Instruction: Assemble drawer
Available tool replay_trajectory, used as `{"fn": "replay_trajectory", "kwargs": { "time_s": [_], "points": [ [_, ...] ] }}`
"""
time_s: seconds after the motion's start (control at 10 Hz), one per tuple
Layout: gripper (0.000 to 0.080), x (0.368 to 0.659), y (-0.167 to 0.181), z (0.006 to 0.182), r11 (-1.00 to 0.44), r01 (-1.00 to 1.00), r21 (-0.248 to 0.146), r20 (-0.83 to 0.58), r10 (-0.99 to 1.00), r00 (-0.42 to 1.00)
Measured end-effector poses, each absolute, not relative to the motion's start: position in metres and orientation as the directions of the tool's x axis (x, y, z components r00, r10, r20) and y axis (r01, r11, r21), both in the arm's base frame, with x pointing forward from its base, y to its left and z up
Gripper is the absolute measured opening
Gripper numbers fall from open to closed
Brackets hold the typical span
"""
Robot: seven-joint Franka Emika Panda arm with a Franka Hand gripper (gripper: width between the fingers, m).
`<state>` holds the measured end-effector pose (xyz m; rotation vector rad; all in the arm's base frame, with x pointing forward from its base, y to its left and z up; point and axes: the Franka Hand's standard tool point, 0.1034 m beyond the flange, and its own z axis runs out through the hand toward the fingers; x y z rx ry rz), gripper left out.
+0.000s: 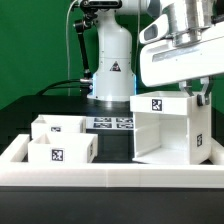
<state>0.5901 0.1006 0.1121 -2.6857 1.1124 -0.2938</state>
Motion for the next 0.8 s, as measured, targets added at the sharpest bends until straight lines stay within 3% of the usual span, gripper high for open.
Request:
{"fn": "replay_trajectory", "kwargs": {
  "time_s": [0.5, 0.8],
  "points": [
    [0.0048, 0.5973, 0.0904, 0.1154, -0.396, -0.856, -0.331, -0.019, -0.905, 0.426],
    [0.0048, 0.6004, 0.0907, 0.1164, -0.246, -0.910, -0.334, -0.076, -0.955, 0.286]
  ]
}}
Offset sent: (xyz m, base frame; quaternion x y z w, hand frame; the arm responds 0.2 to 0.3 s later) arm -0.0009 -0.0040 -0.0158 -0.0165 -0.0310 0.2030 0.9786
